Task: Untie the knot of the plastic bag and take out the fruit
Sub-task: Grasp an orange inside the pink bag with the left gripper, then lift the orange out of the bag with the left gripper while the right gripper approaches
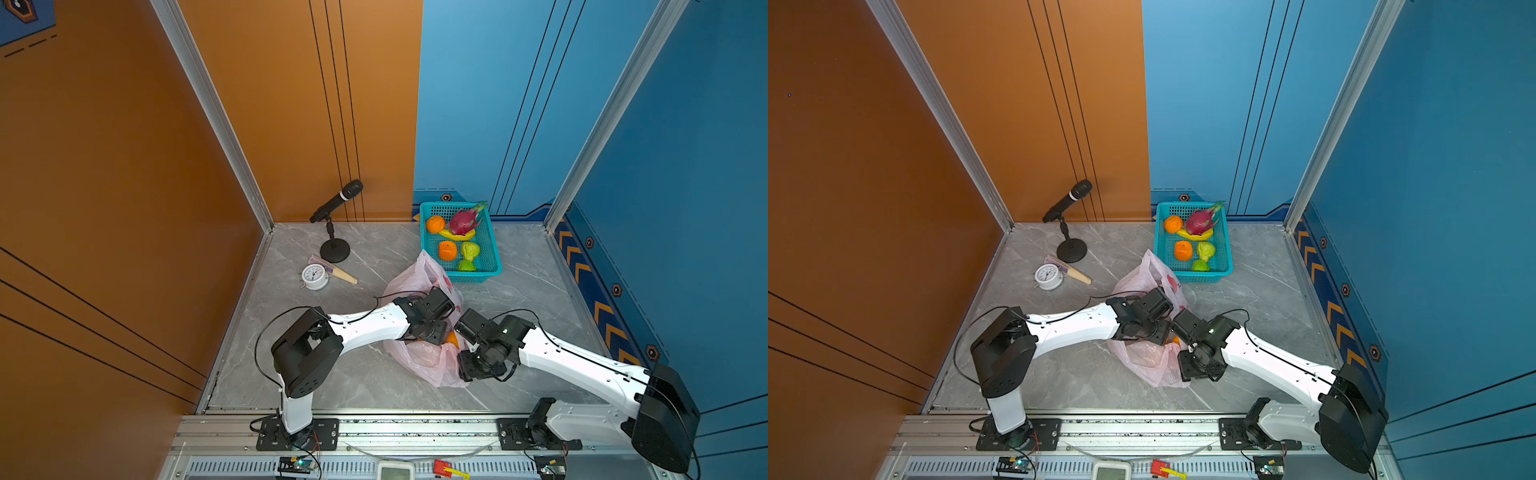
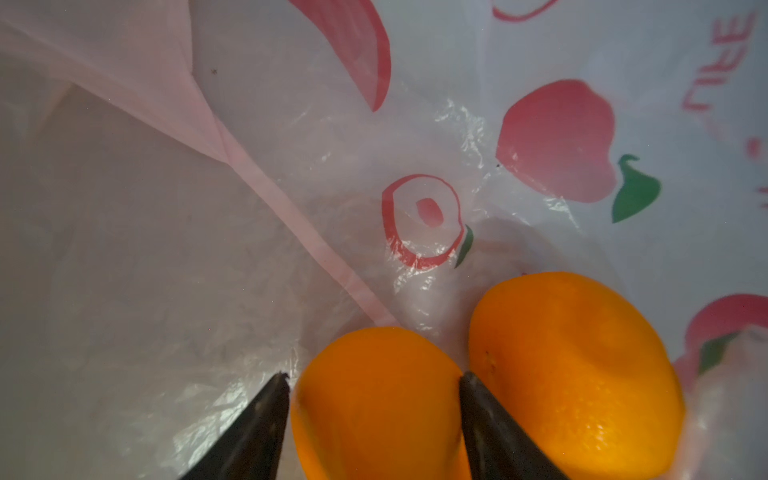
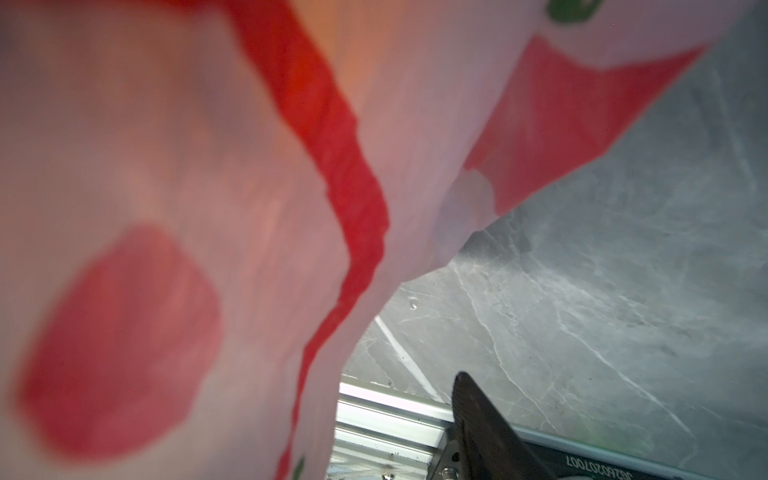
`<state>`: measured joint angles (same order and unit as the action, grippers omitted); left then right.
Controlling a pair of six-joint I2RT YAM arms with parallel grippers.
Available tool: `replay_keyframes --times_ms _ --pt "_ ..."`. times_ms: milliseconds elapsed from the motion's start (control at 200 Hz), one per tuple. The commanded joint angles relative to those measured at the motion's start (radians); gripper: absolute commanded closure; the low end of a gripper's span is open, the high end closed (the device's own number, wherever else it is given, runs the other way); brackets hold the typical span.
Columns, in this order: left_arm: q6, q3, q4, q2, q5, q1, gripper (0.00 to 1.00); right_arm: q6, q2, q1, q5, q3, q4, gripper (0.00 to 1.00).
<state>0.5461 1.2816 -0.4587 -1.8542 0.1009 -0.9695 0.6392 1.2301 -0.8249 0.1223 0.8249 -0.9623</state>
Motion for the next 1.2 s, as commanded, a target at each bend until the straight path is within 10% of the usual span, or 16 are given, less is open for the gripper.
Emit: replay_keyframes --times_ms 0,701,1196 --pt "0.013 0.028 -0.066 -0.033 -0.023 0.004 0.29 -0.022 0.000 0.000 -0.043 0.031 -0.042 0.39" --pt "0.035 0.043 -0.067 0.089 -0.051 0.008 0.63 -0.032 -0.047 0.050 -0.060 0.063 -0.044 0.34" --pt "0.012 0.022 0.004 0.235 -0.029 0.008 0.63 0.010 -0.190 0.190 -0.010 0.191 -0.044 0.13"
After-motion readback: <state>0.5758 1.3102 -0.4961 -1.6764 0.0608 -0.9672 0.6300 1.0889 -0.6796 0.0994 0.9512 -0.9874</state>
